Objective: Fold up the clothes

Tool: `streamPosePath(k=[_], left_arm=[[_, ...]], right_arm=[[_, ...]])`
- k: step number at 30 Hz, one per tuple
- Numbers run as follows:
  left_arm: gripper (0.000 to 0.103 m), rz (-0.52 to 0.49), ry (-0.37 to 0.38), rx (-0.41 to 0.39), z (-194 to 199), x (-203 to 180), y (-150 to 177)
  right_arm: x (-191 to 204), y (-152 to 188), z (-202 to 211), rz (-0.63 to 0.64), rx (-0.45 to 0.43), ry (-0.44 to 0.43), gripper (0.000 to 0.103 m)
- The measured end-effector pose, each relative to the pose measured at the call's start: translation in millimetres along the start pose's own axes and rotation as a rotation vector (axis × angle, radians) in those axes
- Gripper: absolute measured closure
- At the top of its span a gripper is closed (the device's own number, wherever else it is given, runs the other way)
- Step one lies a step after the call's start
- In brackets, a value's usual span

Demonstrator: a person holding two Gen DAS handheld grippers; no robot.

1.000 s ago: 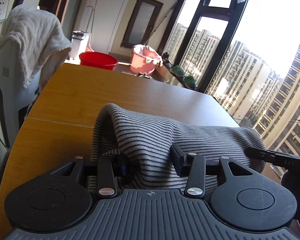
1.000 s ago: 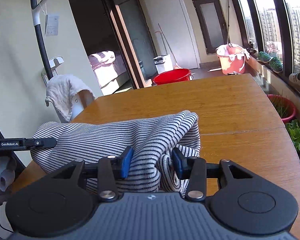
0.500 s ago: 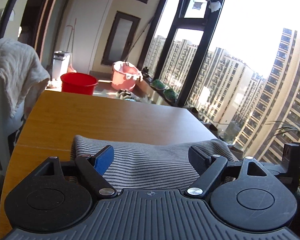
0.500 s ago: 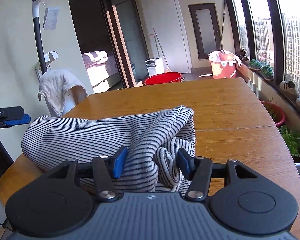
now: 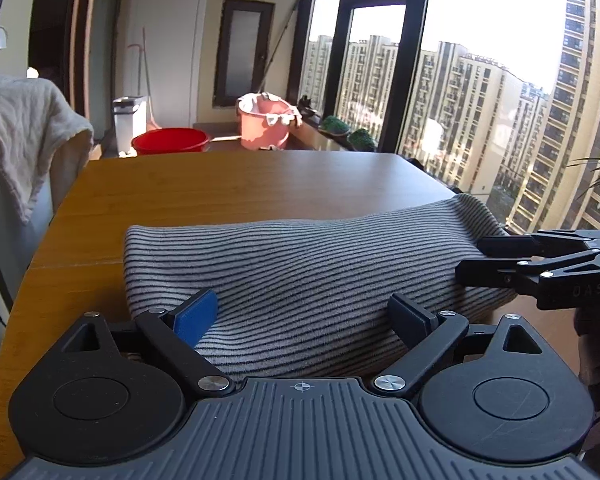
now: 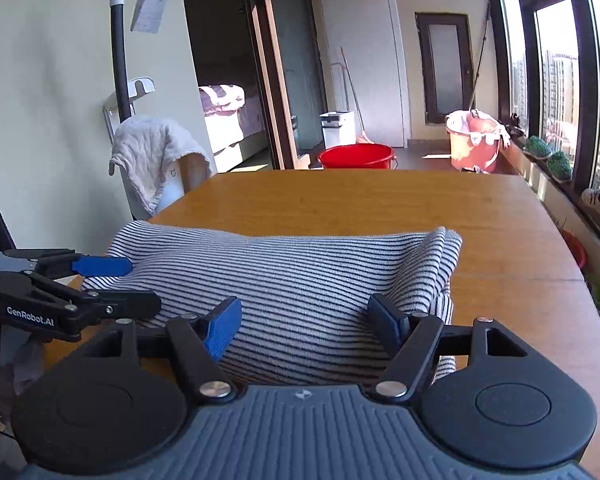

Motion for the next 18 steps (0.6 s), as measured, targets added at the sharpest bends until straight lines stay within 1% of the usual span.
streamPosePath(k=[1,2,4,6,9,10,11,12,13,14,15,16,17,18], left_arm=[[0.007,-0.002,0.001,0.001,0.3,-3.6,2.0],[0.007,-0.004,0.004,0.002,-0.3,-4.3,1.8],[0.005,-0.008,0.011,0.004,-2.4,-6.1,1.4],[0.005,-0.004,0.011,0.001,-1.6,-6.0,0.3],[0.005,0.023,-0.023,-0.032,10.6,0.6,-5.7],[0.005,0.023,-0.046,-0.054,18.3,4.2,-7.2],[0.005,0.024,-0.068,-0.077,26.2,8.0,-8.7],[0.005,0.023,-0.093,-0.089,32.6,12.3,-9.0],[0.005,0.024,-0.117,-0.075,34.3,17.5,-6.4],[0.007,0.035,-0.118,-0.05,32.2,21.1,-2.4],[0.014,0.052,-0.104,-0.019,28.2,23.9,2.7],[0.027,0.072,-0.081,0.019,21.7,27.1,8.3],[0.03,0.088,-0.068,0.049,16.0,29.8,13.5],[0.028,0.097,-0.064,0.058,13.7,32.2,18.6]], right_arm=[[2.4,3.8,1.1,0.042,-0.02,0.007,0.032],[5.6,5.1,2.3,0.06,-0.019,0.015,0.032],[6.9,3.7,5.0,0.029,-0.023,0.014,0.032],[6.8,3.2,6.5,0.035,-0.024,0.02,0.032],[10.8,0.0,15.9,0.081,-0.055,0.066,0.032],[7.1,-2.0,20.3,0.067,-0.074,0.084,0.031],[3.4,-4.0,24.7,0.054,-0.092,0.102,0.024],[-0.3,-6.0,29.1,0.04,-0.11,0.119,0.021],[-4.0,-7.9,33.6,0.026,-0.129,0.137,0.019],[-8.6,-7.6,37.8,0.001,-0.135,0.144,0.019],[-15.7,-1.4,40.9,-0.053,-0.109,0.123,0.02],[-22.5,5.4,41.8,-0.104,-0.08,0.1,0.028],[-28.5,13.3,36.8,-0.148,-0.047,0.077,0.035],[-33.0,18.5,32.9,-0.174,-0.034,0.069,0.037]])
Point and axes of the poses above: each gripper's, at about its wrist camera, not at the fingertips, and z roughly against the way its jaws point, x to its left, y to its underside, the point moved 9 cm from there along -z, roughly the way its jaws point, and after that the axes turned 13 degrees about -y, right-handed, at the moved point
